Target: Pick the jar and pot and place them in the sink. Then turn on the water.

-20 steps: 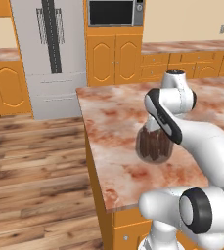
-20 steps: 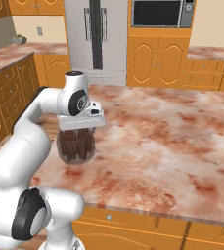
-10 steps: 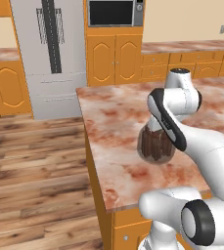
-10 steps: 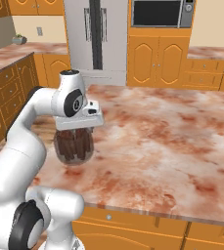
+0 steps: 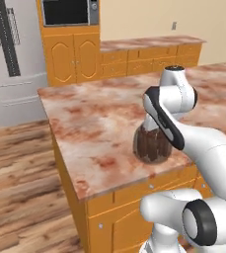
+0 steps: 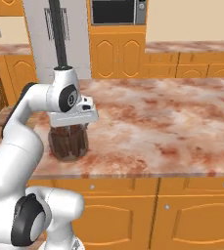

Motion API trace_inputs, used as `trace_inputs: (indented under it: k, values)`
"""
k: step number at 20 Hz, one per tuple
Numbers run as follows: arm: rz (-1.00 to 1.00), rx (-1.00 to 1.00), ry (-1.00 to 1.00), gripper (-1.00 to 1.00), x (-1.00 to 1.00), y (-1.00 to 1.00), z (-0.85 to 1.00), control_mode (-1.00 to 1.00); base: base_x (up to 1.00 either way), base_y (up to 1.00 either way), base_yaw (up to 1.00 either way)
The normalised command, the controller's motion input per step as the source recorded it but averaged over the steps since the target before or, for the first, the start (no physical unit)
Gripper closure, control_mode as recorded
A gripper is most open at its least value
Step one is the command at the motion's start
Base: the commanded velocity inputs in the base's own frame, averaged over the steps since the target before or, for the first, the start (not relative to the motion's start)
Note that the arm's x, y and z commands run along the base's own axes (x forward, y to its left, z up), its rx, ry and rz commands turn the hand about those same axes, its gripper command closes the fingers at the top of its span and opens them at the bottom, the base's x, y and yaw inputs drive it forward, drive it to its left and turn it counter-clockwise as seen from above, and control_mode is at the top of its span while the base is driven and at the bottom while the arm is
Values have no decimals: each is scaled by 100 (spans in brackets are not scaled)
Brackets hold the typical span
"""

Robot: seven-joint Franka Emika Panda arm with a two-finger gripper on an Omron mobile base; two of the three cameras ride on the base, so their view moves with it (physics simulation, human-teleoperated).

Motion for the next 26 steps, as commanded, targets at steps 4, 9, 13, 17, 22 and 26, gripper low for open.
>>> trace_inputs:
  k: [4, 9, 13, 17, 22, 26]
  values:
    - [0, 0, 0, 100, 0, 0, 0, 100, -26, -9, -82]
    - [0, 0, 0, 100, 0, 0, 0, 100, -1, -1, -93]
    - [0, 0, 0, 100, 0, 0, 0, 100, 0, 0, -100]
    - [0, 0, 0, 100, 0, 0, 0, 100, 0, 0, -100]
    - [0, 0, 0, 100, 0, 0, 0, 100, 0, 0, -100]
    - [0, 0, 0, 100, 0, 0, 0, 100, 0, 0, -100]
